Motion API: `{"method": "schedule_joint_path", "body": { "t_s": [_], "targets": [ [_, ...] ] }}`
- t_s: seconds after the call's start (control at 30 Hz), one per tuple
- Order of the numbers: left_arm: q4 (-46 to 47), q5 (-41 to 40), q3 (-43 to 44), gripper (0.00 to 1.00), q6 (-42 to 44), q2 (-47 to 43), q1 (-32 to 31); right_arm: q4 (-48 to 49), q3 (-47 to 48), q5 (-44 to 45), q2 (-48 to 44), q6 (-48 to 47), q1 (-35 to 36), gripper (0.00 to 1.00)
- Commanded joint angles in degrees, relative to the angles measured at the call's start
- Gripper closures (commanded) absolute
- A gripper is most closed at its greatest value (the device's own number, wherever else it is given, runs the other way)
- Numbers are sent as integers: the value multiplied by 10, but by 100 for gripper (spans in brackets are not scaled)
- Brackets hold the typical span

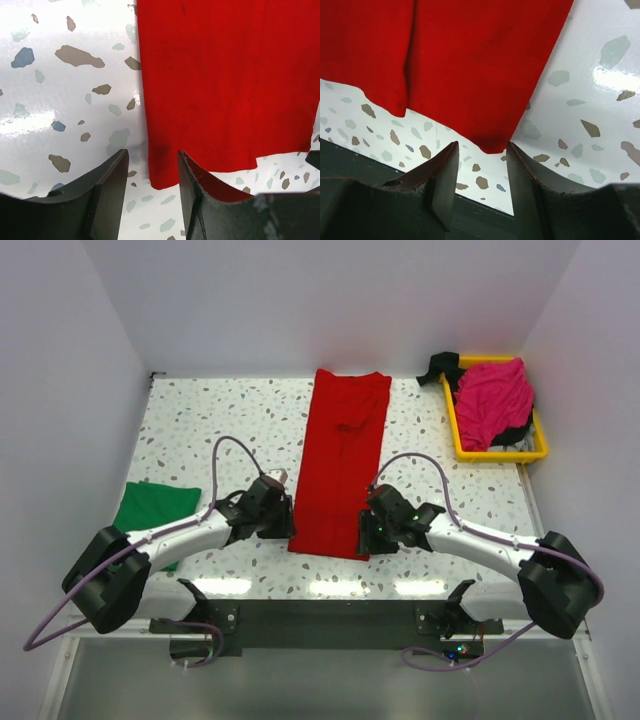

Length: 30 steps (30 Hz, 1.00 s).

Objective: Fold and stack the t-shirts
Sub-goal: Fold the tshirt

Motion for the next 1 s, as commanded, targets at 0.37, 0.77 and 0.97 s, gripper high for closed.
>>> {"method": "schedule_joint_path", "body": {
  "t_s": [0.37, 0.77, 0.97],
  "targets": [
    [43, 12, -9, 58, 18, 19, -19, 26, -2, 30, 26, 21, 10, 56],
    [40, 12, -11, 74, 23, 30, -22, 25, -7, 36, 31, 25, 11, 67],
    [34, 12, -9, 92, 25, 29, -21, 15, -15, 39, 24, 28, 11, 76]
  ]
}}
